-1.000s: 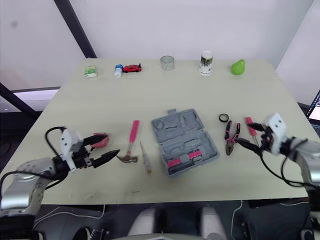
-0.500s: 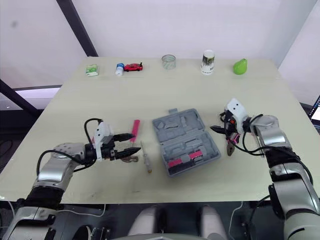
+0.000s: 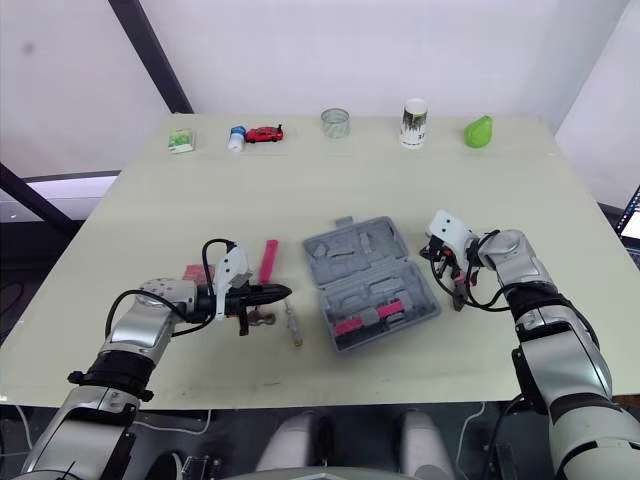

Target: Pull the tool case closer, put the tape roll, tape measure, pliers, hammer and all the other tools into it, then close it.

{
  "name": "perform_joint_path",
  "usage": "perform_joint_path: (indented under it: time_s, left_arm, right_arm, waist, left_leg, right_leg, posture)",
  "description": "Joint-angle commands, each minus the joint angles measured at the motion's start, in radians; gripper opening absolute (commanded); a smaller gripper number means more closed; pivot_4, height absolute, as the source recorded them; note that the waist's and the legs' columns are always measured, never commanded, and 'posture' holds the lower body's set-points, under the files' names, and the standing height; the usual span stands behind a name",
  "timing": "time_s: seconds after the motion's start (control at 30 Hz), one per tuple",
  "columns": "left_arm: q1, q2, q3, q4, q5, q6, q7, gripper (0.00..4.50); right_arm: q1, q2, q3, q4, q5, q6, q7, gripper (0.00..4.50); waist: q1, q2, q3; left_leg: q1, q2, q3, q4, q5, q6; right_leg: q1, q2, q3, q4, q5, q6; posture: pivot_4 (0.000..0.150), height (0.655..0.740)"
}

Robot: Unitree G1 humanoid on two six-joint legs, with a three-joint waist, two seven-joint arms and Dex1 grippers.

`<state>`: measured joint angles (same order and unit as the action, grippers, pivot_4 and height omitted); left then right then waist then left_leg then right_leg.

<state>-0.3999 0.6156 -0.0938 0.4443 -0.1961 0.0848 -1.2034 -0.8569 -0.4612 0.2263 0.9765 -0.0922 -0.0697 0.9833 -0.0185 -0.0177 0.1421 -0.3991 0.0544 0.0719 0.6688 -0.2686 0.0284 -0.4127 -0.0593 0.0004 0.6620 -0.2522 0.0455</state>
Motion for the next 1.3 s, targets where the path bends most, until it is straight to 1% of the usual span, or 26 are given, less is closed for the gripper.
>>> perform_joint_path:
  time_s: [0.03,0.4,0.53,0.77,1.03,1.3]
  left_arm:
    - [-0.026,-0.009,-0.017,-0.003,0.013,-0.001,-0.009,0.0]
    - [-0.062,-0.027,-0.04,0.017,0.033,0.015,-0.015,0.0]
    - [-0.077,-0.041,-0.042,0.004,0.02,0.079,-0.027,0.0]
    - [-0.113,-0.048,-0.082,0.017,0.047,0.144,-0.046,0.0]
    - [-0.137,-0.083,-0.114,0.073,0.095,0.096,-0.026,0.0]
    - [-0.188,-0.128,-0.107,0.161,0.121,0.061,0.012,0.0]
  right_arm:
    - [-0.024,0.012,0.004,0.002,-0.018,-0.031,0.003,0.03]
    - [-0.02,0.035,0.01,0.005,-0.04,-0.016,0.054,0.03]
    - [-0.017,0.036,0.017,-0.001,-0.048,-0.007,0.08,0.03]
    - [-0.02,0.043,0.014,-0.005,-0.049,-0.002,0.086,0.03]
    - [-0.014,0.048,0.012,-0.025,-0.048,0.005,0.097,0.03]
    - [-0.009,0.052,0.008,-0.039,-0.046,0.013,0.105,0.03]
  waist:
    - [0.001,0.0,0.0]
    - [0.0,0.0,0.0]
    - [0.0,0.0,0.0]
    - [-0.002,0.0,0.0]
    - [-0.003,0.0,0.0]
    - [-0.001,0.001,0.0]
  left_leg:
    - [0.0,0.0,0.0,0.0,0.0,0.0]
    - [0.0,0.0,0.0,0.0,0.0,0.0]
    - [0.0,0.0,0.0,0.0,0.0,0.0]
    - [0.0,0.0,0.0,0.0,0.0,0.0]
    - [0.0,0.0,0.0,0.0,0.0,0.0]
    - [0.0,0.0,0.0,0.0,0.0,0.0]
  right_leg:
    - [0.0,0.0,0.0,0.0,0.0,0.0]
    - [0.0,0.0,0.0,0.0,0.0,0.0]
    - [0.0,0.0,0.0,0.0,0.0,0.0]
    - [0.0,0.0,0.0,0.0,0.0,0.0]
    - [0.0,0.0,0.0,0.0,0.0,0.0]
    - [0.0,0.0,0.0,0.0,0.0,0.0]
  posture:
    - [0.15,0.74]
    - [0.15,0.74]
    - [0.15,0.74]
    - [0.15,0.74]
    - [0.15,0.74]
    - [0.15,0.74]
